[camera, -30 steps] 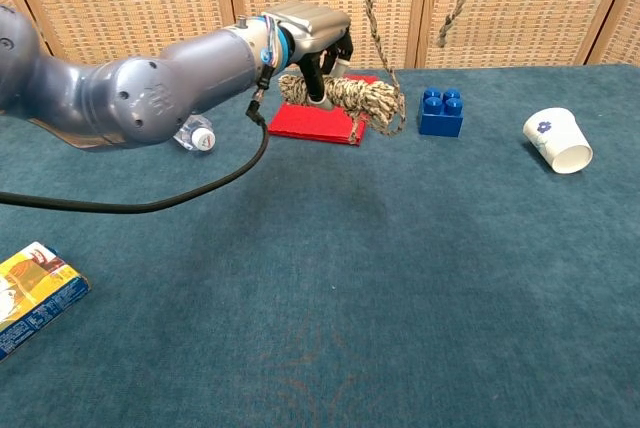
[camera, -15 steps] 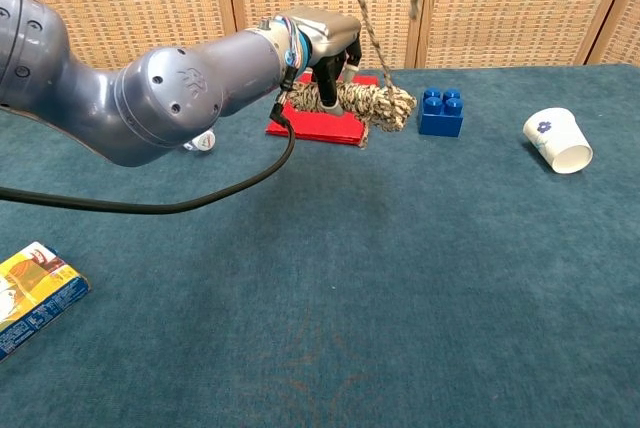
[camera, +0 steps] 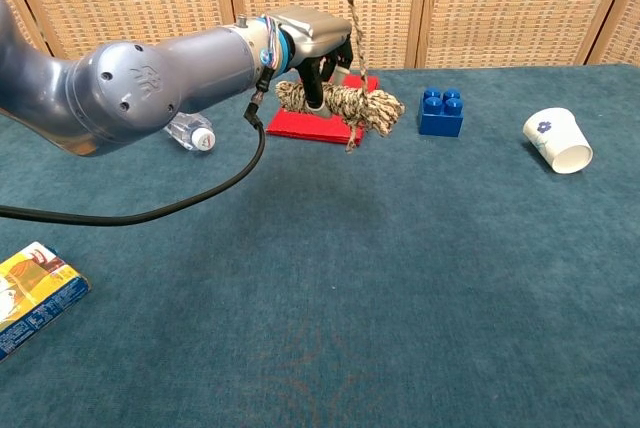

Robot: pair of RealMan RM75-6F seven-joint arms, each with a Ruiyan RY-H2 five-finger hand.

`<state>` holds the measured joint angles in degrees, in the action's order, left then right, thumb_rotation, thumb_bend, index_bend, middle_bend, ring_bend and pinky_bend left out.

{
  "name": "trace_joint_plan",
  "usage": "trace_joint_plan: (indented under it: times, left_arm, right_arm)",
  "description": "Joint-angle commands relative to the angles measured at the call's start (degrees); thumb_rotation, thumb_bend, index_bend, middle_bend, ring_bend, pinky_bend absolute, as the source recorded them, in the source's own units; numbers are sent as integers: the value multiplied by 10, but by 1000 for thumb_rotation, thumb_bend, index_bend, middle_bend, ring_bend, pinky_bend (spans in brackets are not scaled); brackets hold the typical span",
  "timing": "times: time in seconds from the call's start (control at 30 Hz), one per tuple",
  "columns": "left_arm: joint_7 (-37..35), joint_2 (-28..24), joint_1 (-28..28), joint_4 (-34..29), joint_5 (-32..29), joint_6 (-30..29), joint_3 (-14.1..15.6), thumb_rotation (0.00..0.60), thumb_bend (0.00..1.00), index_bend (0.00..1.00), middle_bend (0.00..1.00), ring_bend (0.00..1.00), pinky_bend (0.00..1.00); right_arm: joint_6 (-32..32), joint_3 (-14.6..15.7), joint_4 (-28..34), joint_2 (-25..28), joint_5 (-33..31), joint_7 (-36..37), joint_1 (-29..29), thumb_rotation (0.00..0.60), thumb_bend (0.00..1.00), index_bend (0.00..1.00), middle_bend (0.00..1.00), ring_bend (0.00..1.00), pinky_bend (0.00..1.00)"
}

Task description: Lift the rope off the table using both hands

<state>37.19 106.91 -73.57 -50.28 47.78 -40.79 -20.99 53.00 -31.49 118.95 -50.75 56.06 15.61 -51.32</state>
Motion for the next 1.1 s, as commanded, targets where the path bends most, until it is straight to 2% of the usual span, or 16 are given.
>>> trace_joint_plan:
  times: [0.03,0.23,0.67,0.77,0.87,1.1]
  left_arm:
    - [-13,-7,4,-7,11,2,5,600,491,822,671,564,726]
    - [-70,-22,10,-22,72,9,26,600,491,822,683,564,726]
    - [-219,-67,28,-42,241,-16,83,600,491,822,683,564,724]
    - [-305,-91,44,-53,307,-52,109,600,491,822,683,564,724]
    - [-399,-107,52,-37,367,-86,135,600,492,822,683,564,723]
    - [-540,-131,66,-10,443,-151,174,600,491,822,683,564,721]
  right_arm:
    - [-11,-13,-16,2,-34,-8,-20,600,432,703,0,0,0]
    - [-26,-29,-47,1,-127,-28,-61,600,432,704,0,0,0]
    - [-36,-27,-126,-11,-219,-65,-102,600,432,704,0,0,0]
    - [-46,-10,-175,-22,-250,-72,-104,600,432,703,0,0,0]
    - [-60,2,-214,-38,-264,-66,-99,600,432,704,0,0,0]
    - [-94,23,-288,-72,-266,-42,-81,600,432,704,0,0,0]
